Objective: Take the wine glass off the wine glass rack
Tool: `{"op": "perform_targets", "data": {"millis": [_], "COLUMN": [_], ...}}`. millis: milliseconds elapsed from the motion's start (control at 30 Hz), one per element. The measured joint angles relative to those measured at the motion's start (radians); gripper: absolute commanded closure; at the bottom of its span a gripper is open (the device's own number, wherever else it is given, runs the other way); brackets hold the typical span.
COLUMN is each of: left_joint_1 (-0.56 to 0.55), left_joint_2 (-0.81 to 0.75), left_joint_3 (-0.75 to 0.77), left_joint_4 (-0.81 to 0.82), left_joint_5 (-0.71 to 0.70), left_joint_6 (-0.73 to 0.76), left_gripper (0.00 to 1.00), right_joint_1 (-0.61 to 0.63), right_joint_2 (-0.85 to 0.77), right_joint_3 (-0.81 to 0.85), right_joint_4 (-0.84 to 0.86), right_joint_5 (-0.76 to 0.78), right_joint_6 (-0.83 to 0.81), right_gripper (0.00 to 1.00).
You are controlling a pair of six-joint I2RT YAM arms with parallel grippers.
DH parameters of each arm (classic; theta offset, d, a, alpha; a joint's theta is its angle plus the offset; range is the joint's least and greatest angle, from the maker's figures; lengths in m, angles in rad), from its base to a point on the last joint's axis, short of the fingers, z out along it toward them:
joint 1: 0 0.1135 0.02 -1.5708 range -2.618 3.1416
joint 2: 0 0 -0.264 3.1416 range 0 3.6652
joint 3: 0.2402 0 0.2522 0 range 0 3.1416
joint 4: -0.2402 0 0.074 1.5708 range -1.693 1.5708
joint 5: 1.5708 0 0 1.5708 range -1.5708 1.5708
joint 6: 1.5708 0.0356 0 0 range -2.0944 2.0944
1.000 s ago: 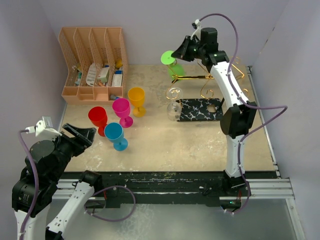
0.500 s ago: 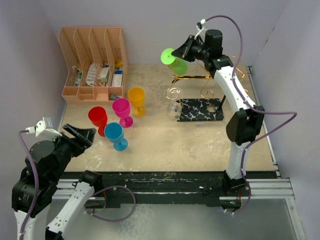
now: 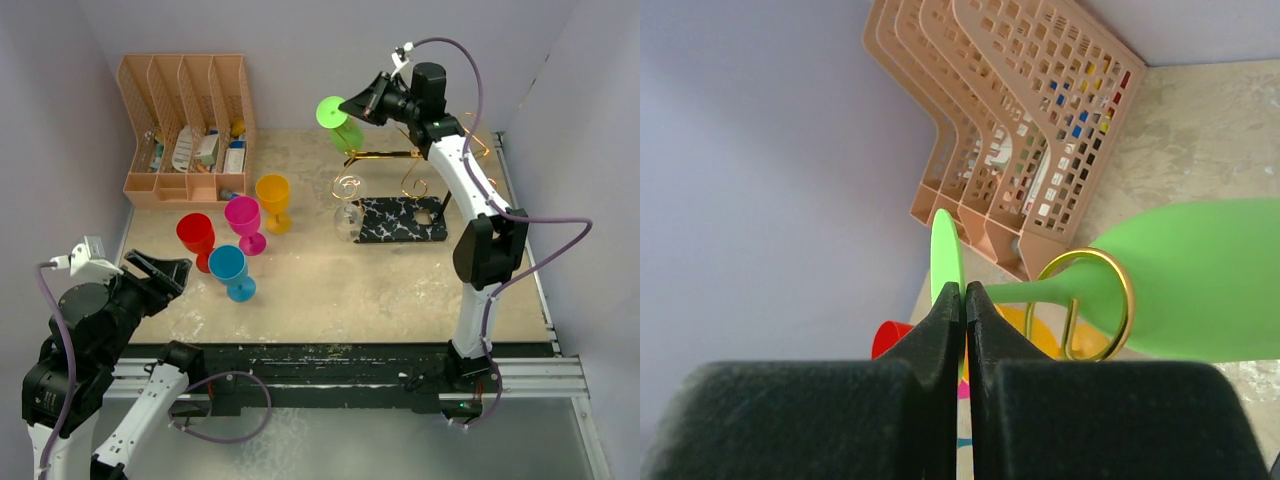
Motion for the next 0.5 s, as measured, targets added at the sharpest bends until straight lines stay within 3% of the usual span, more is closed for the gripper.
{"op": "perform_targets", "data": {"millis": [500], "left_joint_1": [0.000], "left_joint_2": [-0.003], "left_joint_3": [0.004], "left_joint_4": [-0.003], "left_joint_5": [0.000], "left_joint_6": [0.000], "left_gripper": [0.28], "right_joint_1": [-0.008], "right_joint_2": [-0.009], "right_joint_3": [-0.023], "right_joint_4": [-0.076], "right_joint_5": [0.022], "right_joint_6": [-0.005], "right_gripper": [1.00]}}
